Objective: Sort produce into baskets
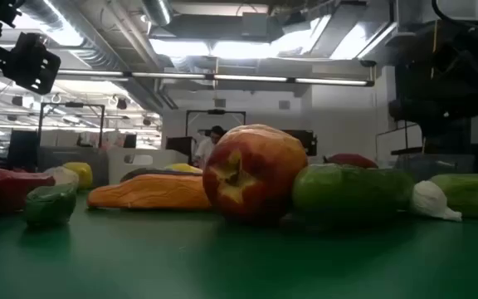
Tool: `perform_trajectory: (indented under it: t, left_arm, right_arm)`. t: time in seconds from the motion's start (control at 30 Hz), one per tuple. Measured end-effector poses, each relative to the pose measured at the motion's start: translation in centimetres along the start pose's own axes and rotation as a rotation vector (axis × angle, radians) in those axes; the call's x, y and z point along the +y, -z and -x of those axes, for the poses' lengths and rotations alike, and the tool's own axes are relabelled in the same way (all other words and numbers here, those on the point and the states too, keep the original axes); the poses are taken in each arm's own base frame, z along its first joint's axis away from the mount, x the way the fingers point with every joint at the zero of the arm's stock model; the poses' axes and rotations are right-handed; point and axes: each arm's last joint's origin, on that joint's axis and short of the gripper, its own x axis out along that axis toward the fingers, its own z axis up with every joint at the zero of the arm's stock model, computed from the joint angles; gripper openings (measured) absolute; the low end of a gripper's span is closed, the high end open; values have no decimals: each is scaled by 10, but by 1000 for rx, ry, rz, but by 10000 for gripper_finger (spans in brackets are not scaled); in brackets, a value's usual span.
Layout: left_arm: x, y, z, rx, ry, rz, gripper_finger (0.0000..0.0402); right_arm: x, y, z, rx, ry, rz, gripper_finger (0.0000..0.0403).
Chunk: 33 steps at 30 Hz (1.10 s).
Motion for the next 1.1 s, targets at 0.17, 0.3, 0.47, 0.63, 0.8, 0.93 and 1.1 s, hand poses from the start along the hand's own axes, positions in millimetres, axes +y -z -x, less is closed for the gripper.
perform_trajectory:
  t: [0.17,0.3,0.47,0.63,0.8,0.93,1.1]
  left_arm:
    - [0,0,0,0,0,0,315]
    - [0,0,0,0,1,0,315]
    - [0,0,0,0,0,0,315]
    - [0,0,0,0,1,0,315]
    - [0,0,0,0,1,0,315]
    - [0,0,0,0,0,-6,315]
    - [0,0,0,0,0,-39,315]
  right_arm:
    - [0,0,0,0,0,0,218]
    - [0,-1,0,-21,-5,-5,218]
    - [1,-3,0,-43,-9,-8,218]
    - [1,-2,0,-38,-9,-8,218]
    - [1,-3,0,-39,-11,-9,218]
    - [1,-3,0,-47,4,41,218]
    - [1,-4,0,-50,1,42,218]
